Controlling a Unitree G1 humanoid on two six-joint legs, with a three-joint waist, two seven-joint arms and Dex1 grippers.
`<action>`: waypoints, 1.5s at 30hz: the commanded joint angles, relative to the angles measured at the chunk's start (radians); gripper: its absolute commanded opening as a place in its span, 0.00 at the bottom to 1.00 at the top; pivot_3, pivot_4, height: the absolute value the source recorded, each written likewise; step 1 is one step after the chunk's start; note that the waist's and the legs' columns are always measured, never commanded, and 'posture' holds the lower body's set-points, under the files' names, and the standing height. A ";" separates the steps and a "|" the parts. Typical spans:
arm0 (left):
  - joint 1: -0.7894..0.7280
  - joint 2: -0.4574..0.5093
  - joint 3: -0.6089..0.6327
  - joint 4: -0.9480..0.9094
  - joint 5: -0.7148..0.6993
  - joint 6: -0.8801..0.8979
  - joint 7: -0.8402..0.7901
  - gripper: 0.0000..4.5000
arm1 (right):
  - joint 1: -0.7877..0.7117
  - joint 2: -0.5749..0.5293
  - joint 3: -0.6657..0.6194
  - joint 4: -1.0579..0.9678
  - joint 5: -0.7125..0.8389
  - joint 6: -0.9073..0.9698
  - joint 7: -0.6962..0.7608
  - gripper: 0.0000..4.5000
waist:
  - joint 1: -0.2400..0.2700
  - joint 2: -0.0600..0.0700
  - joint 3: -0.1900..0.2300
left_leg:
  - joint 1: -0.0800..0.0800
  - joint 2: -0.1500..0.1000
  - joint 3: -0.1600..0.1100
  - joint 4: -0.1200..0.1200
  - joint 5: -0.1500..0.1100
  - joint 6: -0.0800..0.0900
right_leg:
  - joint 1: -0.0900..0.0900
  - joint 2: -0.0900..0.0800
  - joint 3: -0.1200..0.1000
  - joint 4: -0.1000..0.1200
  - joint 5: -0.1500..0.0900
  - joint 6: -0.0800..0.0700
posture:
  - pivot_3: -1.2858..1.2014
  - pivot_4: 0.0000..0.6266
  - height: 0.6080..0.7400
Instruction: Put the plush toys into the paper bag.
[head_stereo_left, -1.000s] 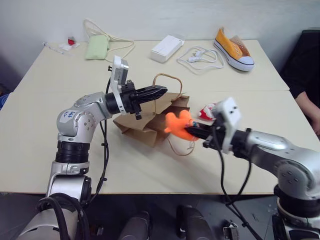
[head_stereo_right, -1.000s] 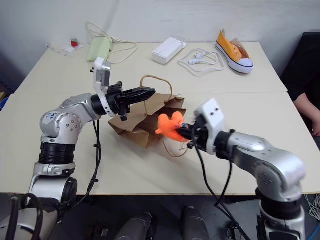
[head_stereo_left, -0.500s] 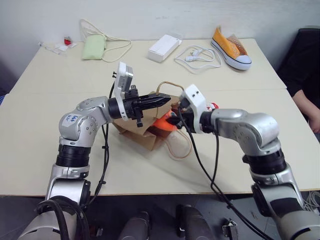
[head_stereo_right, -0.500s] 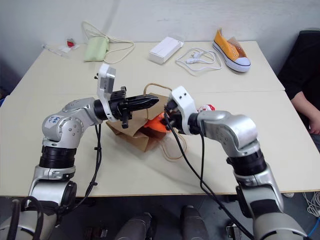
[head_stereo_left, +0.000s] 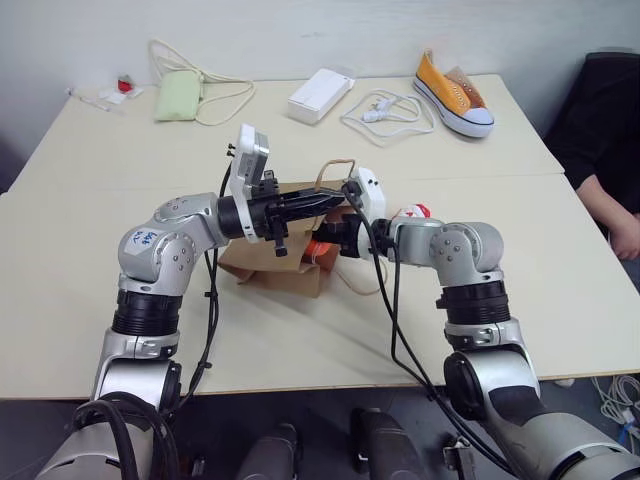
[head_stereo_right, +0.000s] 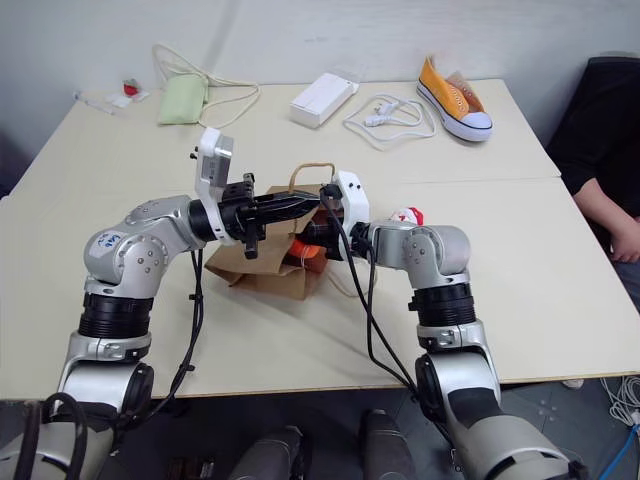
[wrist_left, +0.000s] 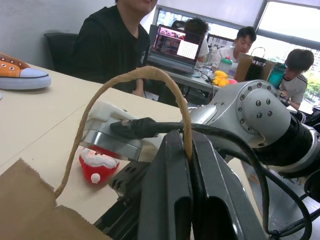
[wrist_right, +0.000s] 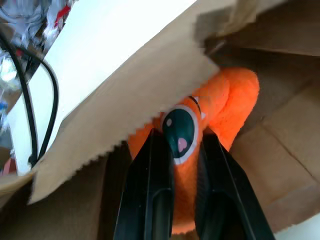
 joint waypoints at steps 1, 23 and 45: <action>-0.026 -0.006 0.026 -0.038 -0.029 0.002 0.003 0.00 | -0.004 0.040 0.015 0.051 -0.042 -0.115 0.004 0.02 | -0.003 0.000 0.000 | 0.000 0.000 0.000 0.000 0.000 0.000 | 0.000 0.000 0.000 0.000 0.000 0.000 | 0.52 0.24 1.00; -0.049 -0.027 0.109 0.035 -0.028 -0.024 0.071 0.00 | 0.052 0.116 0.155 0.116 -0.215 -0.409 0.119 0.47 | -0.027 0.000 0.000 | 0.000 0.000 0.001 0.000 0.000 -0.001 | -0.004 0.000 0.001 0.006 0.000 0.000 | 0.52 0.24 1.00; 0.014 0.041 0.178 -0.049 -0.075 0.052 0.125 0.00 | 0.596 -0.436 -0.411 -0.877 -0.032 0.045 0.019 0.99 | 0.033 0.000 0.000 | -0.002 -0.001 0.002 0.000 0.000 0.000 | -0.003 -0.001 0.002 0.004 0.000 0.000 | 0.52 0.24 1.00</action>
